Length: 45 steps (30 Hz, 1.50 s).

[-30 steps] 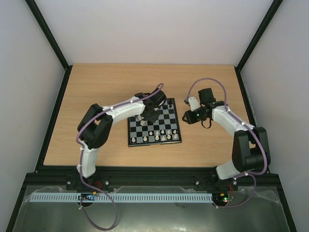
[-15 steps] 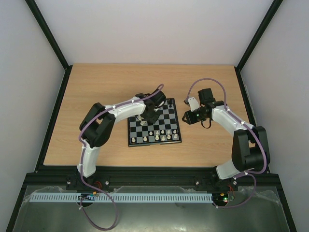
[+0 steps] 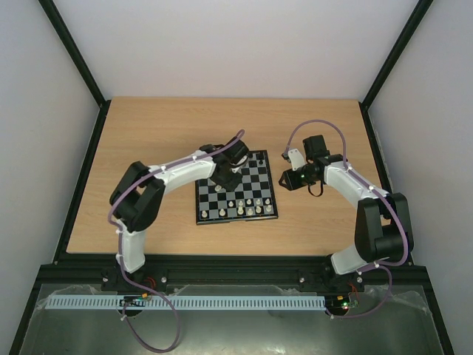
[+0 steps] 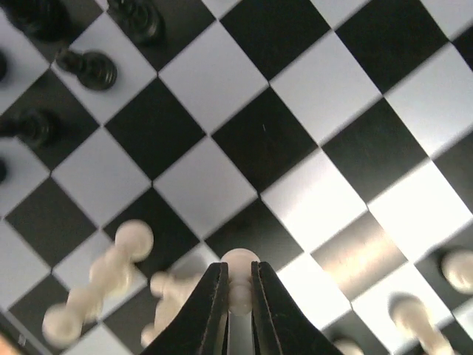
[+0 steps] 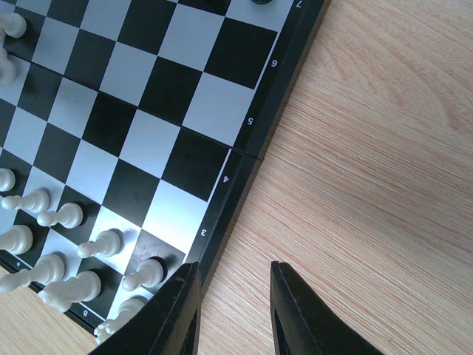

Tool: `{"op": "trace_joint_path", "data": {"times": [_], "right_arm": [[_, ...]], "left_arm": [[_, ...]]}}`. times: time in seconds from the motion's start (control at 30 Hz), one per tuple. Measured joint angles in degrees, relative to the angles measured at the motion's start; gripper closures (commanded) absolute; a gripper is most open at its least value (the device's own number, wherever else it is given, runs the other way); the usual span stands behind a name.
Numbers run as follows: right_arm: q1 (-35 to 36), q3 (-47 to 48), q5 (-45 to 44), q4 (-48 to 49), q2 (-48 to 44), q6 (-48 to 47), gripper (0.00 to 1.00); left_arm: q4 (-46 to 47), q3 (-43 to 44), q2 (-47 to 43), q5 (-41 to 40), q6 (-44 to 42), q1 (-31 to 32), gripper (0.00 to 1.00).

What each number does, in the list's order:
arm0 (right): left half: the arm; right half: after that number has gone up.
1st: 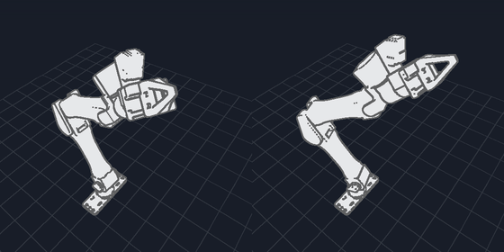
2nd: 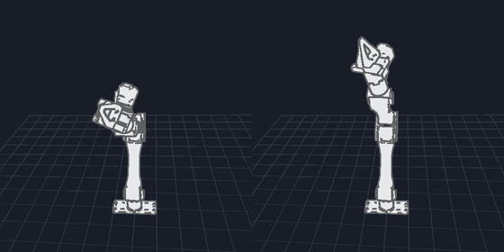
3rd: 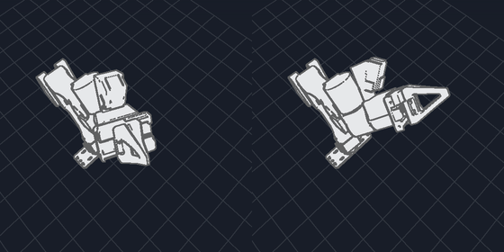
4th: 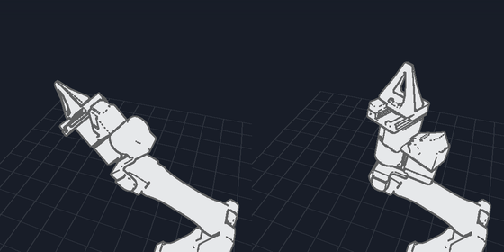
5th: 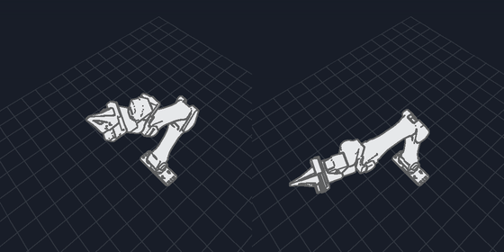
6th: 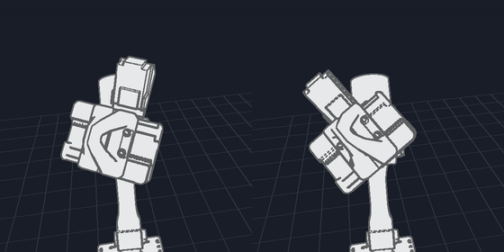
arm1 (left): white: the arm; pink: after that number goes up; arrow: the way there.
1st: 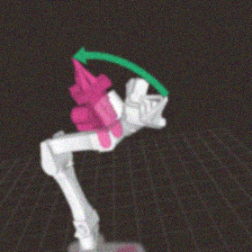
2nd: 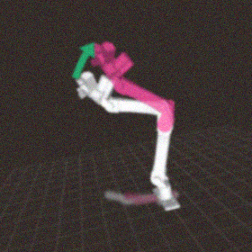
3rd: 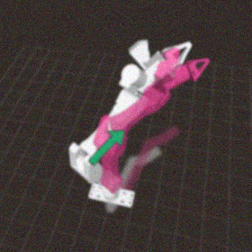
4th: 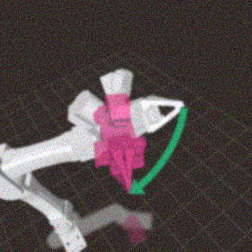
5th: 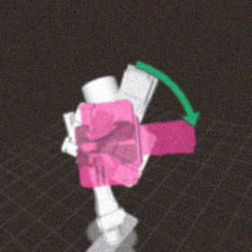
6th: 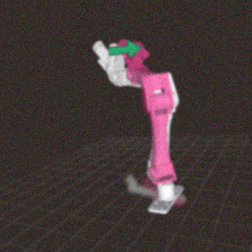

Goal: Set up the chess pieces on the board

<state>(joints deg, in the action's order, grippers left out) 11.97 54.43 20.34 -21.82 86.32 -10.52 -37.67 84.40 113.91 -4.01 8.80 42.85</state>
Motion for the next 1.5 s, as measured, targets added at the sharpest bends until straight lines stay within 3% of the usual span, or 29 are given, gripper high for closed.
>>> {"op": "trace_joint_path", "data": {"times": [0.27, 0.4, 1.33, 1.5], "right_arm": [[0.0, 0.0, 0.1, -0.1, 0.0, 0.0, 0.72], [0.0, 0.0, 0.2, -0.2, 0.0, 0.0, 0.72], [0.0, 0.0, 0.2, -0.4, 0.8, -0.4, 0.71], [0.0, 0.0, 0.2, -0.4, 0.8, -0.6, 0.71]], "left_arm": [[-1.0, -9.7, -12.7, 2.6, 0.6, 1.2, 0.95], [-1.3, -13.2, -14.9, 4.1, 0.7, 1.6, 0.94], [0.2, -15.8, -10.6, 6.2, 0.6, 2.1, 0.93], [0.6, -15.8, -10.4, 6.2, 0.5, 2.1, 0.86]]}}
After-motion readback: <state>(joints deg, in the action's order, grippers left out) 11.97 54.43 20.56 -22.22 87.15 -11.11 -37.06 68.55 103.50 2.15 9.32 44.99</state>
